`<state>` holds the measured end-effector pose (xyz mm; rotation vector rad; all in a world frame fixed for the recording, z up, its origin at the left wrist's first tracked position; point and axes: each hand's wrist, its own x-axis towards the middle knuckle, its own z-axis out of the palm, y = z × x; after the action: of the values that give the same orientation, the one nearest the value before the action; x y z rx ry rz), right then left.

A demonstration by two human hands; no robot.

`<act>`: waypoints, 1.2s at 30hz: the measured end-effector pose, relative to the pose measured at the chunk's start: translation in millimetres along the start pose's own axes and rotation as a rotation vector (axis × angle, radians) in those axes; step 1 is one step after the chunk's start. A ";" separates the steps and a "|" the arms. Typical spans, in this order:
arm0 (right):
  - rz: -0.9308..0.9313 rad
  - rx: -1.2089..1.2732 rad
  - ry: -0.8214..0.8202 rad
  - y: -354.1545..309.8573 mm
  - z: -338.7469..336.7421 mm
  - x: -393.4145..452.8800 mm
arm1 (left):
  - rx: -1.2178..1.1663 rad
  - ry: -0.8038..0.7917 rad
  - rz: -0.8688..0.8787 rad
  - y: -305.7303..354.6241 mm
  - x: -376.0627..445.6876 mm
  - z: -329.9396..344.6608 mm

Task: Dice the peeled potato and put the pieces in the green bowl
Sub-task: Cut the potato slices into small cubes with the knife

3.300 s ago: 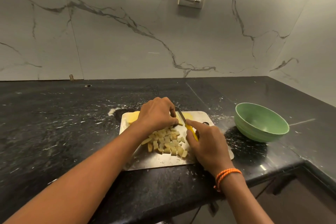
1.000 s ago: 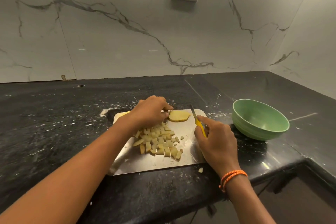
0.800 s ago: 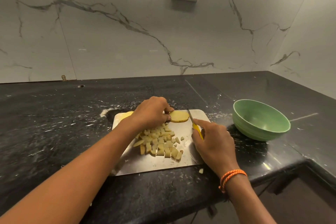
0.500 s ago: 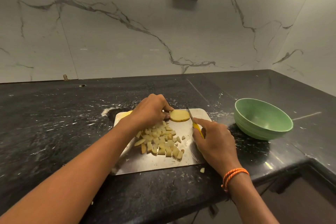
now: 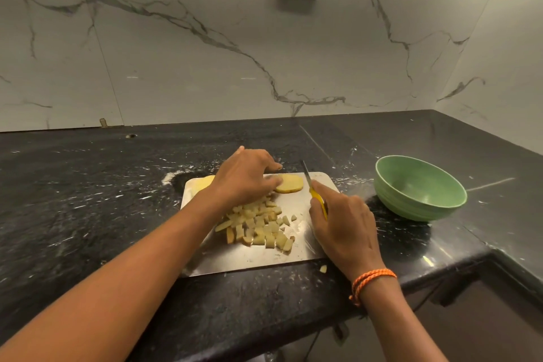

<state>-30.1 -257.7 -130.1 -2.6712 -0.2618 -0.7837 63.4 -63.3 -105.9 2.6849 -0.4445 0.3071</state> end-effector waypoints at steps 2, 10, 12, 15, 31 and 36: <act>-0.025 -0.013 -0.020 -0.8 -0.6 -0.6 | 0.064 -0.048 0.007 6.8 -2.1 3.0; -0.019 -0.006 -0.163 0.5 4.0 6.3 | 0.050 -0.018 -0.034 8.8 4.0 10.2; -0.005 -0.005 -0.182 -1.4 3.8 10.1 | 0.048 -0.026 -0.051 7.5 5.9 10.4; -0.005 0.024 -0.177 -5.7 -0.7 5.1 | 0.052 -0.002 -0.067 5.6 6.4 13.4; 0.003 0.051 0.013 -9.5 -7.2 -15.0 | -0.004 0.003 -0.094 -0.5 0.8 14.0; -0.034 -0.042 -0.074 -10.3 3.6 -0.1 | 0.007 0.005 -0.069 -1.5 2.5 15.1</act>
<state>-31.2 -246.9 -130.1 -2.7462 -0.3130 -0.7084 68.4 -69.0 -119.3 2.6984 -0.3491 0.2958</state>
